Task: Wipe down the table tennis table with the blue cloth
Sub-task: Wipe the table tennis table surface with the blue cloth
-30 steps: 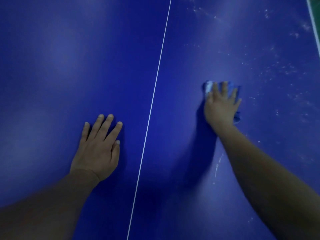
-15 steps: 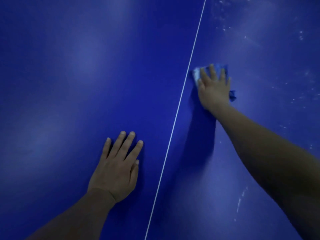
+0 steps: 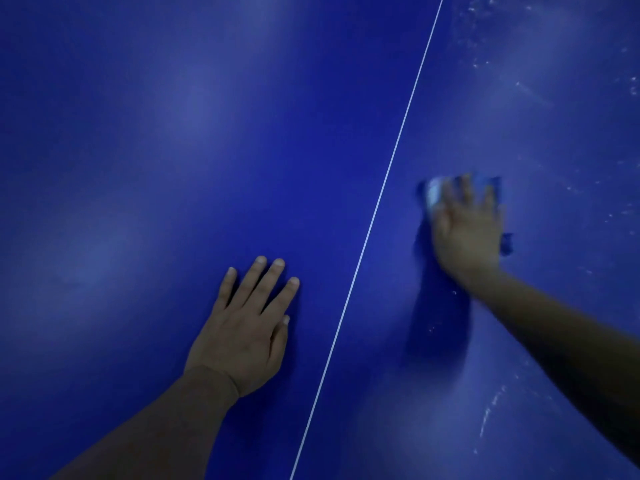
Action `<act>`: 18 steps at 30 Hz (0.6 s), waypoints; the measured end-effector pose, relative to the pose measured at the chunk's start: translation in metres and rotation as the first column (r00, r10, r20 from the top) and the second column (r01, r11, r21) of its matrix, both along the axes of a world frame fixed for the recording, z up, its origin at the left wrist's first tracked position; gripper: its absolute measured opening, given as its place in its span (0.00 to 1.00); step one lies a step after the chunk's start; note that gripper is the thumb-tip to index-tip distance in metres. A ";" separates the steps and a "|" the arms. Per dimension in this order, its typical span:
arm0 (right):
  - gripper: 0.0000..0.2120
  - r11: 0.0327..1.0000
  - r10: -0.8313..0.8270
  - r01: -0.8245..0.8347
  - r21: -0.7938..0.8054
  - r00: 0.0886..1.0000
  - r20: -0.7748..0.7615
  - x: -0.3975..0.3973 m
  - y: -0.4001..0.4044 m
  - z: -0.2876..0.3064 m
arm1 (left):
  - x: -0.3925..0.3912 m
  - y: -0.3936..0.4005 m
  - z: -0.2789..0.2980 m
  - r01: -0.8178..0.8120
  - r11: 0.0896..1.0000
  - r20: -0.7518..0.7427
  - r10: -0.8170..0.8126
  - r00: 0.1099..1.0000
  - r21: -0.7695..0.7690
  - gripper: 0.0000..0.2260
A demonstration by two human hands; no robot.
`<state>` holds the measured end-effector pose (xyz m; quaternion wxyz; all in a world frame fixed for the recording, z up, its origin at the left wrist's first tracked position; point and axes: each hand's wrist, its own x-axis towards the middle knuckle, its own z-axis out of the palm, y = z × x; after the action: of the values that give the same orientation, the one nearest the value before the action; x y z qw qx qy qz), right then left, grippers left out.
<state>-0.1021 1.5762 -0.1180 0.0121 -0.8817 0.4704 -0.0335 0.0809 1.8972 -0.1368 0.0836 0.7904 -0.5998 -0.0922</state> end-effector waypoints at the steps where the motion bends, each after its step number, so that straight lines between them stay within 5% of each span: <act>1: 0.25 0.972 0.233 -0.234 -0.023 0.972 -0.024 -0.012 0.039 -0.005 | 0.000 0.000 0.000 -0.002 1.000 -0.002 0.002 1.000 -0.001 0.24; 3: 0.22 0.731 0.682 -0.682 0.033 0.729 -0.059 -0.043 0.103 -0.014 | 0.001 0.002 -0.001 -0.009 1.000 0.008 0.009 1.000 -0.003 0.24; 5: 0.21 0.553 0.830 -0.830 0.072 0.541 -0.138 -0.054 0.085 -0.006 | 0.000 0.002 -0.001 -0.010 1.000 0.006 0.010 1.000 -0.008 0.24; 6: 0.20 0.582 0.795 -0.813 -0.005 0.571 -0.206 -0.056 0.055 -0.006 | 0.000 0.001 -0.001 -0.013 1.000 0.006 0.013 1.000 -0.015 0.24; 7: 0.19 0.711 0.678 -0.700 -0.057 0.706 -0.205 -0.057 0.020 -0.005 | 0.000 0.000 -0.001 -0.016 1.000 0.007 0.016 1.000 -0.021 0.24; 9: 0.21 0.972 0.205 -0.212 -0.100 0.976 -0.076 -0.061 -0.039 -0.001 | -0.001 -0.001 -0.002 -0.025 0.999 0.015 0.025 1.000 -0.032 0.25; 10: 0.22 0.996 -0.070 0.069 -0.057 0.998 -0.007 -0.062 -0.045 0.002 | -0.002 -0.001 -0.002 -0.032 0.999 0.020 0.032 0.999 -0.039 0.25; 12: 0.24 0.982 -0.177 0.177 -0.062 0.984 0.017 -0.056 -0.005 -0.002 | -0.001 0.000 -0.003 -0.037 0.998 0.028 0.038 0.999 -0.044 0.25; 15: 0.26 0.939 0.339 -0.343 -0.023 0.936 -0.095 -0.052 0.127 -0.010 | -0.003 -0.001 -0.001 -0.050 0.998 0.056 0.052 0.997 -0.034 0.26; 18: 0.24 0.571 0.820 -0.811 0.125 0.571 -0.041 -0.090 0.247 -0.005 | -0.013 0.007 0.006 -0.208 0.974 0.045 0.212 0.976 -0.087 0.27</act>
<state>-0.1925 1.8231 -0.1233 0.0448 -0.9981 0.0123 0.0393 0.0679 1.9041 -0.1307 0.1090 0.8476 -0.5180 -0.0371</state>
